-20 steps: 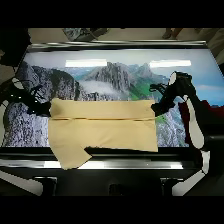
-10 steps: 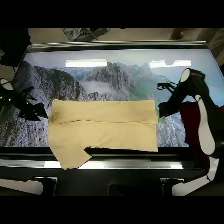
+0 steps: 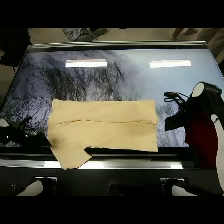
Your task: Fold the shirts.
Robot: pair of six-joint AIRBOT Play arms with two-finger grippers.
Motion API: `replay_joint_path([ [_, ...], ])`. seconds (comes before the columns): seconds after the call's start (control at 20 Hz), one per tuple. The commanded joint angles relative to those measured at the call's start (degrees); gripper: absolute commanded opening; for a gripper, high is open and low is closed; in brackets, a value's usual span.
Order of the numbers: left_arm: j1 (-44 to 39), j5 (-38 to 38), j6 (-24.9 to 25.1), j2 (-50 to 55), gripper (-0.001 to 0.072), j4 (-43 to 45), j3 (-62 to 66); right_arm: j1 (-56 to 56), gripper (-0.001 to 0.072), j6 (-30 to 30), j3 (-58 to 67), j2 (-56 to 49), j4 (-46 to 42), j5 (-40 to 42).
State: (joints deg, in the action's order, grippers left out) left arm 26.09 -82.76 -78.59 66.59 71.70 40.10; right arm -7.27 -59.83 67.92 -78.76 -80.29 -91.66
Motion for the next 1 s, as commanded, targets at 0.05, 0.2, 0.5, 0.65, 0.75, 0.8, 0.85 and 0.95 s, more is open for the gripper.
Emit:
replay_joint_path([
  [0.05,0.83,4.07,2.34,-3.78,0.0508,-4.63,-10.64,-0.09,0.04,1.86,-9.66,5.16,-0.96,3.65],
  [0.2,0.33,6.73,2.29,-3.76,0.0508,-5.38,-12.52,-0.09,0.04,2.03,-11.43,5.25,-1.27,3.85],
  [0.5,-4.52,16.0,-1.14,-3.74,0.0437,-5.73,-13.99,-0.09,0.0435,0.61,-11.67,5.31,-1.33,4.15],
  [0.65,-5.53,17.27,-2.19,-3.8,0.0033,-5.7,-13.99,-0.09,0.0502,0.5,-13.84,5.31,0.79,4.26],
  [0.75,-5.53,17.22,-1.01,-3.8,0.0032,-5.7,-13.99,-0.09,0.0516,0.52,-17.31,5.31,4.07,6.36],
  [0.8,-5.51,17.22,-0.83,-3.8,0.0032,-5.66,-13.99,-0.09,0.0564,0.55,-19.47,5.31,7.02,8.39],
  [0.85,-5.51,17.2,-0.7,-3.8,0.0031,-5.66,-13.99,-0.09,0.0568,0.59,-21.51,5.31,9.73,10.23],
  [0.95,-5.51,17.03,-0.22,-3.82,0.0031,-5.68,-13.97,-0.09,0.0569,0.5,-25.42,5.25,11.72,13.88],
])
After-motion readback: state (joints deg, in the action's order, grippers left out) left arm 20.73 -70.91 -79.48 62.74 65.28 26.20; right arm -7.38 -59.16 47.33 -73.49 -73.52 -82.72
